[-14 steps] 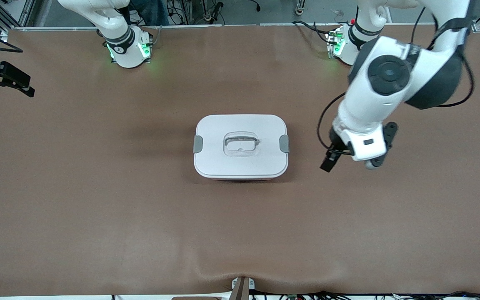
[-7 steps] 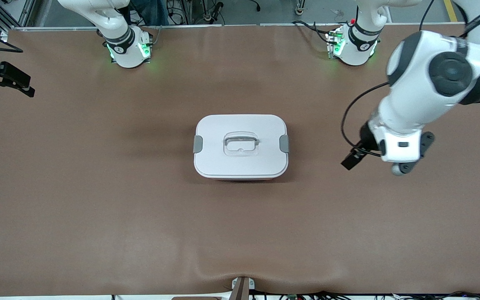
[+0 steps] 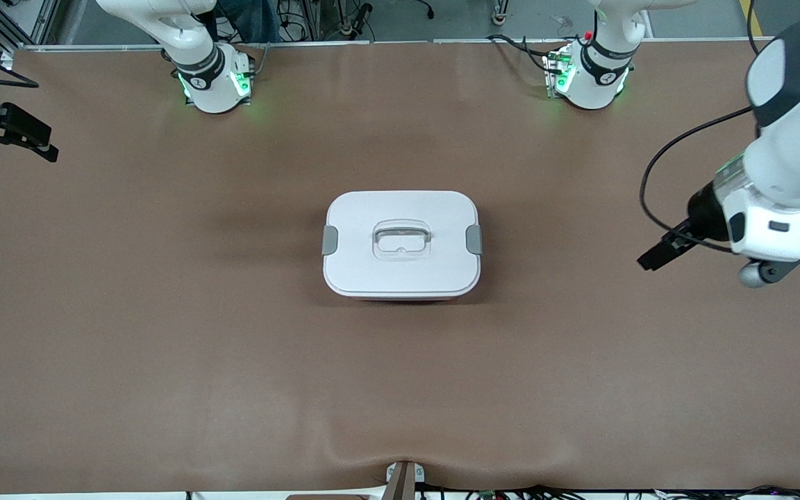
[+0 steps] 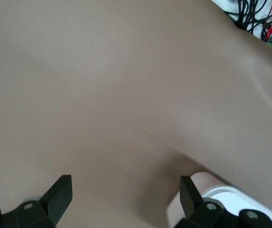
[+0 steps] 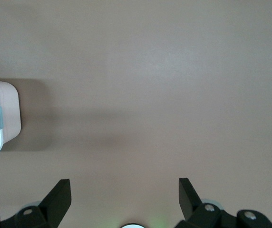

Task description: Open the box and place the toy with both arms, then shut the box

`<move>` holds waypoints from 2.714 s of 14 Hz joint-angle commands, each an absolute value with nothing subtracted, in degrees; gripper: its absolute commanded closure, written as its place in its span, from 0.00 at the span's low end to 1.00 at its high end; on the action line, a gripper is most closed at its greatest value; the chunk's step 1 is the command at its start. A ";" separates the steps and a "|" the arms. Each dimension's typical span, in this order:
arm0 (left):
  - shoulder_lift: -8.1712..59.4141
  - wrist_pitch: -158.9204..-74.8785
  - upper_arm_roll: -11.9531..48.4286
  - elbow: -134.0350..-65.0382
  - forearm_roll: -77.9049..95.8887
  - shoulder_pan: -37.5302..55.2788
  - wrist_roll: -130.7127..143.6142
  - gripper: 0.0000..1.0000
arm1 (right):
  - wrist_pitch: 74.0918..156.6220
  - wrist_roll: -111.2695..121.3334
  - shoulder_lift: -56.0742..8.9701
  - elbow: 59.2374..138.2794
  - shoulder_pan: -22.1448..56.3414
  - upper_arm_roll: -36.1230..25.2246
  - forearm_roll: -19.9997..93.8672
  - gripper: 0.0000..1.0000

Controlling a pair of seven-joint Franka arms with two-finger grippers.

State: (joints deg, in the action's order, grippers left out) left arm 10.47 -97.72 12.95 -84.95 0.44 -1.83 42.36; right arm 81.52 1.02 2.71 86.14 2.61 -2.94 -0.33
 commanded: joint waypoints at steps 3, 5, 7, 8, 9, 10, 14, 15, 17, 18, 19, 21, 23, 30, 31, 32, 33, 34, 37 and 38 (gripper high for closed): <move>4.32 -89.49 5.91 -84.90 2.46 -1.58 28.34 0.00 | 81.74 0.88 2.81 86.04 3.08 -3.08 -1.14 0.00; 1.42 -85.36 3.18 -84.99 3.51 -1.41 23.39 0.00 | 81.74 0.88 2.72 86.04 3.08 -3.08 -1.14 0.00; -1.57 -81.32 2.64 -84.99 3.52 -1.49 22.59 0.00 | 81.74 0.88 2.73 86.04 3.08 -3.08 -1.14 0.00; -3.06 -79.91 1.85 -85.16 3.52 -1.49 21.37 0.00 | 81.83 0.88 2.72 86.04 3.08 -3.16 -1.14 0.00; -4.12 -78.41 0.80 -85.34 3.52 -1.49 18.83 0.00 | 81.74 0.88 2.72 86.04 3.08 -3.08 -1.14 0.00; -4.83 -77.09 0.27 -85.34 3.52 -1.49 16.11 0.00 | 81.83 0.88 2.72 86.04 3.08 -3.08 -1.14 0.00; -4.75 -76.73 -0.44 -85.08 1.94 -1.49 3.10 0.00 | 81.91 0.88 2.72 86.04 3.08 -3.08 -1.14 0.00; -4.40 -76.73 0.17 -85.08 0.19 -1.41 2.82 0.00 | 82.00 0.88 2.72 85.96 3.08 -3.08 -1.14 0.00; -3.08 -76.99 0.26 -84.90 -0.26 -1.23 2.46 0.00 | 81.91 0.88 2.72 86.04 3.08 -3.08 -1.14 0.00; -2.90 -77.17 0.26 -84.64 -0.26 -1.23 1.94 0.00 | 81.91 0.88 2.64 86.04 3.08 -3.08 -1.14 0.00; -2.81 -77.17 0.35 -84.55 -0.09 -1.23 1.24 0.00 | 81.91 0.88 2.72 86.04 3.08 -3.08 -1.14 0.00; -2.90 -77.17 0.26 -84.55 0.52 -1.23 2.28 0.00 | 81.91 0.88 2.64 86.04 2.99 -3.08 -1.14 0.00; -2.90 -77.17 0.18 -84.55 0.53 -1.23 2.63 0.00 | 81.91 1.05 2.64 86.04 2.90 -3.08 -1.14 0.00; -1.94 -77.17 0.26 -84.55 0.44 -0.53 3.78 0.00 | 82.00 1.23 2.11 86.04 2.99 -3.16 -1.14 0.00; -1.76 -77.17 0.26 -84.46 0.44 -0.53 3.78 0.00 | 81.91 1.23 2.20 86.04 2.99 -3.16 -1.14 0.00; -1.67 -77.17 0.26 -84.46 0.44 -0.53 3.69 0.00 | 81.83 1.23 2.28 86.04 2.99 -3.16 -1.14 0.00; -1.58 -77.17 0.26 -84.46 0.53 -0.44 3.78 0.00 | 81.83 1.23 2.29 86.04 2.99 -3.16 -1.14 0.00; -1.50 -77.17 0.26 -84.46 0.53 -0.35 3.69 0.00 | 81.83 1.14 2.37 86.04 2.99 -3.16 -1.14 0.00; -0.97 -77.34 0.26 -84.46 0.44 -0.35 3.25 0.00 | 81.83 1.14 2.37 86.04 2.99 -3.16 -1.14 0.00; -0.44 -77.69 0.26 -84.11 0.44 -0.35 3.16 0.00 | 81.91 1.14 2.37 85.96 3.08 -3.08 -1.14 0.00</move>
